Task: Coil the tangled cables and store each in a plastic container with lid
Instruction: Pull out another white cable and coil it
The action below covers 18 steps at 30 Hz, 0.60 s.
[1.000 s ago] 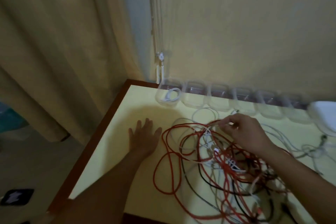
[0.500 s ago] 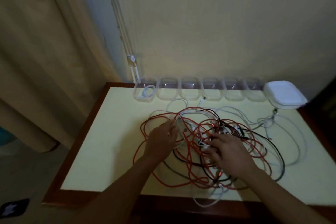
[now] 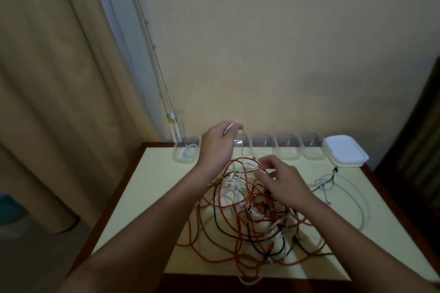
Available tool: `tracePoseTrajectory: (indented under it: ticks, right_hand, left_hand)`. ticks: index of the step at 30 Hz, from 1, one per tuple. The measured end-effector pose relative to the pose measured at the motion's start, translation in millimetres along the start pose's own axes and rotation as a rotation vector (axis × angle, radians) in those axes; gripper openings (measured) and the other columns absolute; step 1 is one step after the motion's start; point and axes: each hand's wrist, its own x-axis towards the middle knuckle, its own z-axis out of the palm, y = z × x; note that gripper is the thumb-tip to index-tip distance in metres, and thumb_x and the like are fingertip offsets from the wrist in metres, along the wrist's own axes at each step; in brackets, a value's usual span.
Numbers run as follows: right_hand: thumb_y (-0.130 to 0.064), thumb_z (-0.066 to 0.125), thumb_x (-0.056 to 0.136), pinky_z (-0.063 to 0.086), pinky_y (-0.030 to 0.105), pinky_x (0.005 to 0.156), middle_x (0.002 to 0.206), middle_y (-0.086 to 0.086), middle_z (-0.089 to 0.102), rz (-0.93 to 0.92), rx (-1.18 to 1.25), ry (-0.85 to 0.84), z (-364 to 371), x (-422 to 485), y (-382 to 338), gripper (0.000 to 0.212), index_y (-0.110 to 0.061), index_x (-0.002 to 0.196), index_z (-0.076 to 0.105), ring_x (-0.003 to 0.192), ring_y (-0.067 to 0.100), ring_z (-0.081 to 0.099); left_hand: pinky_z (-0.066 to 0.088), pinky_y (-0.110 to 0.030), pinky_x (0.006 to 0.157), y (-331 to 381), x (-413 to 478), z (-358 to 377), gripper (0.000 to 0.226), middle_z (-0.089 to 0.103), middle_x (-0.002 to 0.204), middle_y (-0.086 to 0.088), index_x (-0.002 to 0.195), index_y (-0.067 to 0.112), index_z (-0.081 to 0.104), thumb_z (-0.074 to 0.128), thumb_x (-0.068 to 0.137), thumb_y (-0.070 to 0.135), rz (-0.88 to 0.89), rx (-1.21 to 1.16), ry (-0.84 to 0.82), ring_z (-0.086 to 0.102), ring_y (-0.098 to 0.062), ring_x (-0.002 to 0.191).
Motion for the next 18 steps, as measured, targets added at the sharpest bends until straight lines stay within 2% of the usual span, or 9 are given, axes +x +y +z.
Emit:
tracePoseTrajectory:
  ticks: [2, 4, 5, 7, 9, 10, 12, 14, 18]
  right_hand:
    - [-0.04, 0.065, 0.096, 0.053, 0.033, 0.091, 0.123, -0.009, 0.064, -0.024, 0.076, 0.002, -6, 8, -29, 0.046, -0.027, 0.138, 0.052, 0.096, 0.009, 0.068]
    - [-0.037, 0.064, 0.096, 0.05, 0.033, 0.095, 0.125, -0.011, 0.057, -0.06, 0.076, 0.021, -7, 12, -49, 0.052, -0.026, 0.144, 0.046, 0.104, 0.014, 0.066]
    - [-0.034, 0.064, 0.096, 0.051, 0.035, 0.094, 0.122, -0.012, 0.058, -0.073, 0.092, 0.044, -6, 14, -54, 0.043, -0.027, 0.136, 0.052, 0.1, 0.016, 0.066]
    - [-0.029, 0.062, 0.096, 0.055, 0.04, 0.086, 0.104, -0.008, 0.068, -0.056, 0.105, 0.089, -2, 19, -56, 0.011, -0.024, 0.105, 0.061, 0.087, 0.019, 0.067]
    - [-0.031, 0.057, 0.097, 0.058, 0.046, 0.081, 0.087, 0.002, 0.069, 0.006, 0.095, 0.057, 4, 24, -48, 0.019, -0.016, 0.088, 0.062, 0.081, 0.025, 0.069]
    - [-0.031, 0.055, 0.098, 0.058, 0.044, 0.082, 0.084, 0.005, 0.069, 0.038, 0.068, 0.008, 7, 23, -42, 0.024, -0.012, 0.085, 0.063, 0.082, 0.027, 0.07]
    - [-0.026, 0.053, 0.1, 0.052, 0.033, 0.081, 0.088, 0.009, 0.07, 0.075, -0.153, -0.105, 15, 20, -24, 0.026, -0.009, 0.087, 0.067, 0.092, 0.03, 0.068]
    - [-0.025, 0.051, 0.103, 0.048, 0.031, 0.079, 0.1, 0.014, 0.07, 0.093, -0.41, -0.19, 21, 13, -9, 0.028, -0.006, 0.098, 0.07, 0.102, 0.033, 0.066]
    - [-0.026, 0.055, 0.102, 0.046, 0.028, 0.075, 0.098, 0.018, 0.072, 0.161, -0.396, -0.098, 4, 22, -8, 0.028, -0.008, 0.092, 0.073, 0.096, 0.033, 0.067]
  left_hand:
    - [0.041, -0.022, 0.072, 31, 5, -7, 0.024, 0.072, 0.087, 0.012, 0.1, 0.019, 0.077, 0.054, 0.1, 0.022, 0.027, -0.039, -0.035, 0.06, 0.004, 0.078]
    - [0.037, -0.017, 0.063, 59, 4, -14, 0.024, 0.063, 0.065, 0.021, 0.102, 0.013, 0.078, 0.055, 0.1, 0.022, 0.049, -0.097, -0.067, 0.053, 0.009, 0.061]
    - [0.034, -0.015, 0.057, 73, 3, -17, 0.024, 0.057, 0.054, 0.021, 0.104, 0.01, 0.077, 0.056, 0.101, 0.021, 0.056, -0.128, -0.071, 0.049, 0.008, 0.053]
    - [0.029, -0.012, 0.046, 99, -1, -25, 0.025, 0.048, 0.042, 0.019, 0.106, 0.005, 0.075, 0.055, 0.101, 0.019, 0.071, -0.188, -0.076, 0.04, 0.002, 0.041]
    - [0.027, -0.012, 0.044, 117, -5, -35, 0.025, 0.045, 0.04, 0.019, 0.106, 0.004, 0.075, 0.055, 0.1, 0.018, 0.091, -0.221, -0.083, 0.036, 0.0, 0.039]
    - [0.028, -0.014, 0.045, 121, -6, -38, 0.024, 0.045, 0.04, 0.018, 0.106, 0.005, 0.076, 0.056, 0.1, 0.018, 0.099, -0.221, -0.081, 0.036, -0.001, 0.04]
    - [0.029, -0.016, 0.047, 124, -10, -44, 0.024, 0.045, 0.041, 0.017, 0.104, 0.007, 0.076, 0.056, 0.1, 0.019, 0.099, -0.222, -0.064, 0.035, -0.001, 0.042]
    - [0.028, -0.018, 0.047, 119, -13, -47, 0.023, 0.044, 0.042, 0.016, 0.102, 0.008, 0.077, 0.056, 0.099, 0.019, 0.082, -0.215, -0.039, 0.035, -0.001, 0.042]
    - [0.027, -0.014, 0.041, 107, -18, -63, 0.024, 0.042, 0.048, 0.014, 0.106, 0.018, 0.076, 0.054, 0.102, 0.024, 0.05, -0.087, -0.082, 0.036, 0.0, 0.039]
